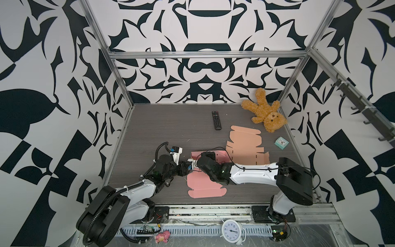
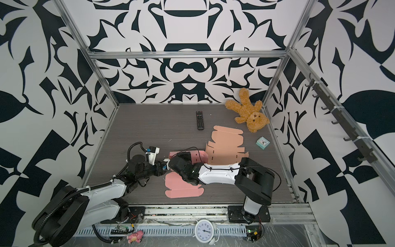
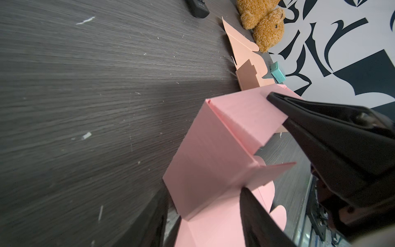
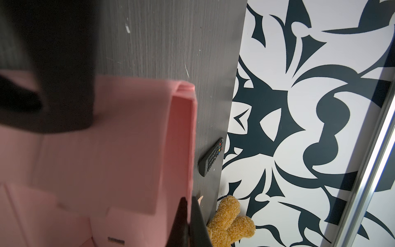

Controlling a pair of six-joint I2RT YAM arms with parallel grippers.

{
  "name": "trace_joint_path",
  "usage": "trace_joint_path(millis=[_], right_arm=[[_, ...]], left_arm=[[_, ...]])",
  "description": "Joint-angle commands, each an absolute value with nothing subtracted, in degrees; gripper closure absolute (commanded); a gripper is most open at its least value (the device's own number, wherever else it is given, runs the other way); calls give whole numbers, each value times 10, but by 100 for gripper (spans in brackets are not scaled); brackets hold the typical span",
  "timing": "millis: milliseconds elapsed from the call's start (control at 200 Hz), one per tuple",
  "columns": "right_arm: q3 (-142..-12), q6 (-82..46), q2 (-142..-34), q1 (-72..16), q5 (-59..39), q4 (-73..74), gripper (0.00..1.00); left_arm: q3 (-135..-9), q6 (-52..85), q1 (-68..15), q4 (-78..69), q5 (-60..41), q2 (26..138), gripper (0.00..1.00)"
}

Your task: Fold the paper box

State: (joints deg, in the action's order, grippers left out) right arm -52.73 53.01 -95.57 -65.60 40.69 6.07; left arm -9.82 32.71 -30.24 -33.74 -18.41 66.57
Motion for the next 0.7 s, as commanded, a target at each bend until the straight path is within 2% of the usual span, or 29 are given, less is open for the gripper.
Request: trace_joint_path(millis=[0, 290, 695], right_arm=[[-528, 520, -942, -659, 398, 66, 100], [-509, 545, -940, -664, 427, 104, 100], [-492, 521, -914, -679, 444, 125, 100]], left_arm=[[-88, 316, -314, -377, -165, 670, 41], [-78, 310, -315, -307, -121, 611, 40], [-41, 295, -316, -326, -104, 559, 39]])
